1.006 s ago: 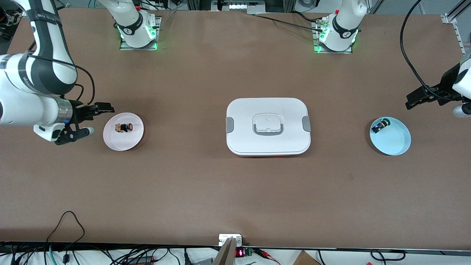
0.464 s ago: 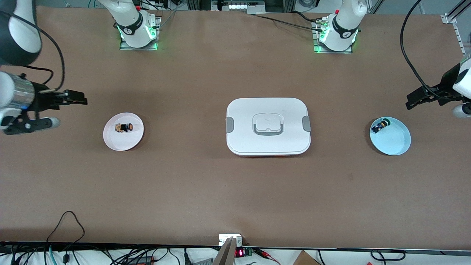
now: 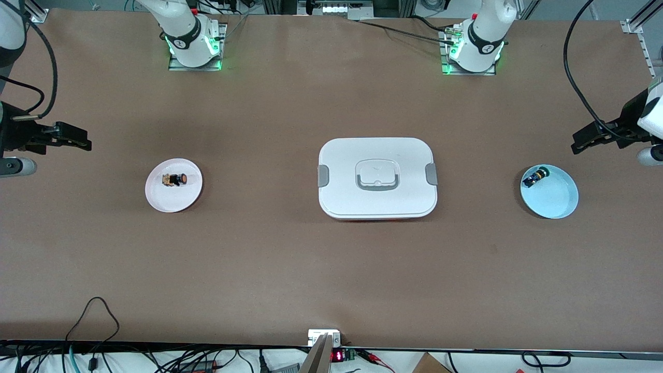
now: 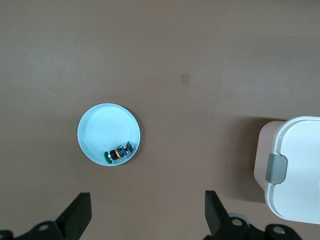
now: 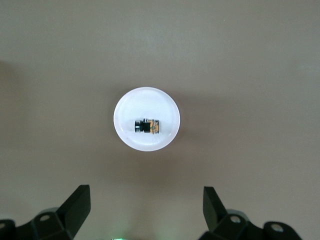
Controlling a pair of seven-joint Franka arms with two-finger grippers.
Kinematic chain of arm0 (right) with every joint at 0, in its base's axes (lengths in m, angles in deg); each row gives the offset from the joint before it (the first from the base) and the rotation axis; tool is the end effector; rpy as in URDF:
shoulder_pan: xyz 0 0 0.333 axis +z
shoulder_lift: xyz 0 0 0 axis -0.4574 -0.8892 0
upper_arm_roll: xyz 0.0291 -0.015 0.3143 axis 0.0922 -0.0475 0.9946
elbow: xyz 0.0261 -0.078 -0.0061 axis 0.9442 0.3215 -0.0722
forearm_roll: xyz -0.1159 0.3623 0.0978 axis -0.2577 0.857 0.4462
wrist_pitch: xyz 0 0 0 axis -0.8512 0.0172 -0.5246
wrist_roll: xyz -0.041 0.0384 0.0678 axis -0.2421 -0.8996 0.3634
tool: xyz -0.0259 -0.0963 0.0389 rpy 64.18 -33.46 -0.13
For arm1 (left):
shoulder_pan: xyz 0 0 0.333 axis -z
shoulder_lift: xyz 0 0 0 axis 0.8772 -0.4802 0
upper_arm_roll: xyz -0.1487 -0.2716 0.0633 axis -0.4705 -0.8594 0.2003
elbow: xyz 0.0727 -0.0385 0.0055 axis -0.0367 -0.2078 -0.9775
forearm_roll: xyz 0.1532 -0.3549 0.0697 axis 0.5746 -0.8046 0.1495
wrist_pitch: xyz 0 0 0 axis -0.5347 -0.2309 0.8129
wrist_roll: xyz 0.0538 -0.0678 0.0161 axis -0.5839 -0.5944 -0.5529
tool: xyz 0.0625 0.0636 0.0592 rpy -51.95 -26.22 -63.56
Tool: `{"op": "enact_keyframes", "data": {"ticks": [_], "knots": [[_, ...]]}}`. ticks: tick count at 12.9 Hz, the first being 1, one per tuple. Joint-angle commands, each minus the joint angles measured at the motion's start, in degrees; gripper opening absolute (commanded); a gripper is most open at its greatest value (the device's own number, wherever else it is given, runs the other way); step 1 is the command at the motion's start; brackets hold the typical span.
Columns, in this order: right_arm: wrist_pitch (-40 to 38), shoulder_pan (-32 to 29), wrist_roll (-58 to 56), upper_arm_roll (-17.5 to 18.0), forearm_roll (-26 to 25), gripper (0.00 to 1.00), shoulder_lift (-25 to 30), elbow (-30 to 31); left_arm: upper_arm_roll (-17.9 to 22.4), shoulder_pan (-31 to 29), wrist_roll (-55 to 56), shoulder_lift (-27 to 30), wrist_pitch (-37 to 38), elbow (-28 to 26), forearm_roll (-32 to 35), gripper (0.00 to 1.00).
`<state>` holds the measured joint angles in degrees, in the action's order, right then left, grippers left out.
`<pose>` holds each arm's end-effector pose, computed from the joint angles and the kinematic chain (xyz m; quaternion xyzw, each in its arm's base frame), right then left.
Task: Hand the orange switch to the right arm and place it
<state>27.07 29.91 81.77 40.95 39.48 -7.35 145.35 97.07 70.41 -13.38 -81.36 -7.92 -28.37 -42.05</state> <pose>0.6125 -0.0033 0.5809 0.9968 0.0498 -0.0617 0.0118 0.5752 0.0182 0.5903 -0.9976 -0.0669 -0.0010 0.0162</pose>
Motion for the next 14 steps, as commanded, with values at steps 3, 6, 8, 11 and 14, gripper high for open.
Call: {"op": "enact_keyframes", "data": {"ticks": [3,6,8,11,14], "knots": [[9.66,0.21,5.66,-1.39,1.82,1.00,10.47,16.72,-0.04,-0.05,-0.07,-0.96,0.79,1.82,1.24,1.00],[8.87,0.04,3.16,-1.39,0.86,1.00,11.19,16.66,-0.04,-0.05,-0.07,-0.96,0.79,1.82,1.15,1.00],[8.79,-0.05,1.73,-1.48,0.77,1.00,11.19,15.43,-0.13,-0.05,-0.07,-0.96,0.79,1.82,1.24,1.00],[7.82,-0.05,2.35,-1.48,1.12,1.00,11.02,13.58,-0.04,-0.05,-0.07,-0.96,0.79,1.82,1.24,1.00],[7.03,0.03,3.57,-1.39,1.39,1.00,10.75,13.05,-0.04,-0.05,-0.07,-0.96,0.79,1.82,1.24,1.00]]}}
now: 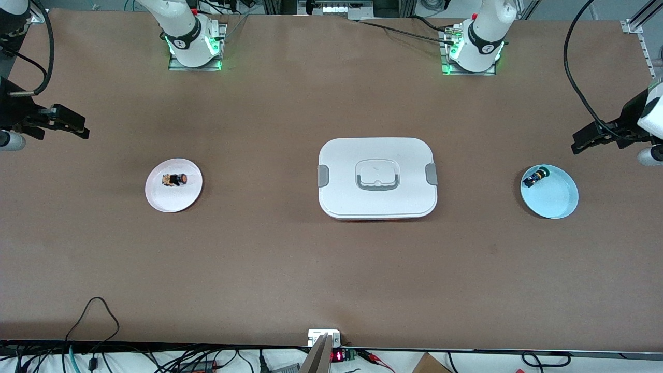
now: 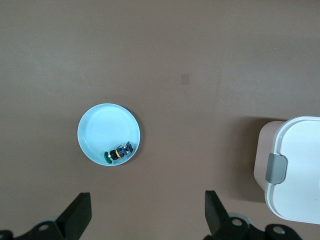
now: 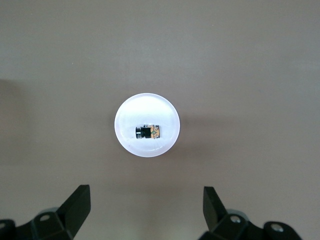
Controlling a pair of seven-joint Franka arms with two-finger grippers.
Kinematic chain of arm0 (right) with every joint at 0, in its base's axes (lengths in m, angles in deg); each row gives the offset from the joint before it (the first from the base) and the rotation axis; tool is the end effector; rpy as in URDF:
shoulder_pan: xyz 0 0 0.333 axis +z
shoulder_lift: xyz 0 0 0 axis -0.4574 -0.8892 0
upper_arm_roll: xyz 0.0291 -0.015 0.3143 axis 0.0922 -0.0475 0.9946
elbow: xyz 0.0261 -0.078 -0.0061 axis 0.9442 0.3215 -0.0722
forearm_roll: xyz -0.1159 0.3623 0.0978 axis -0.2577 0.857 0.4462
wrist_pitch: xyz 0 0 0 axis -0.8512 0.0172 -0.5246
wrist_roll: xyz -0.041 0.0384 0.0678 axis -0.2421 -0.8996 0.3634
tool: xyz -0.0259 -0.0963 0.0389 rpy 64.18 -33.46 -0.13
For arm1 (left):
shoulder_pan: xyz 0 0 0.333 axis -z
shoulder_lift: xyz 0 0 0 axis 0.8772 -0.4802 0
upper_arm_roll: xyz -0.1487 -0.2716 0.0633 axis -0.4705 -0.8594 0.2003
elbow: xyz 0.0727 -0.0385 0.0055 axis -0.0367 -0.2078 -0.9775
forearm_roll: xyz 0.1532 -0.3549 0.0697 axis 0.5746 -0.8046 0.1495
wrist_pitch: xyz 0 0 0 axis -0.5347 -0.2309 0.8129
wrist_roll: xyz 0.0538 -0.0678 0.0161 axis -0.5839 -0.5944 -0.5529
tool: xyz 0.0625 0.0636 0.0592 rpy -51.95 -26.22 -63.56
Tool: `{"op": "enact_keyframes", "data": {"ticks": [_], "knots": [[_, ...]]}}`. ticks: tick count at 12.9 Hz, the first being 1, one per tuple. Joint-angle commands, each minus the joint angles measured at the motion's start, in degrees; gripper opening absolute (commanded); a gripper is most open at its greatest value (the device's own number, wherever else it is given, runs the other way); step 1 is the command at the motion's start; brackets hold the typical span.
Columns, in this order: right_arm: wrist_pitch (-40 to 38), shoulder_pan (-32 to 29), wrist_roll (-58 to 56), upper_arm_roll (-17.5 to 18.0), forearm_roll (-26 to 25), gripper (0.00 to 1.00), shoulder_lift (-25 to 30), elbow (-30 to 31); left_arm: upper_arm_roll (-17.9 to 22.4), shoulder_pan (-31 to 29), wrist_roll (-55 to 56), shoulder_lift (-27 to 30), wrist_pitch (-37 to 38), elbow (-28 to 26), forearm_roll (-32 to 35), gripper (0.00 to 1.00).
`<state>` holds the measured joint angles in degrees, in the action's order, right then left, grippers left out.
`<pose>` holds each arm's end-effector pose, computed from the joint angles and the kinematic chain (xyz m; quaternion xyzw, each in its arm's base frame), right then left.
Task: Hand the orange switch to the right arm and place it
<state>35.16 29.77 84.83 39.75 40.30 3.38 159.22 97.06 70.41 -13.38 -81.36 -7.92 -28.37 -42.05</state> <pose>0.5693 -0.0177 0.5898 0.9998 0.0117 -0.0180 0.0028 0.5752 0.0181 0.5903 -0.9976 -0.0668 -0.0010 0.0162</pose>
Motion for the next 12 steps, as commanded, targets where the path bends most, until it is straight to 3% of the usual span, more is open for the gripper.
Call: {"op": "enact_keyframes", "data": {"ticks": [1,12], "knots": [[-1.76,0.35,2.70,-0.10,0.65,1.00,0.02,-0.81,-0.04,-0.05,-0.07,-0.95,0.79,1.82,1.24,1.00],[-2.21,0.35,3.24,0.07,0.74,1.00,0.29,-2.13,0.05,-0.05,-0.07,-0.95,0.79,1.82,1.24,1.00]]}}
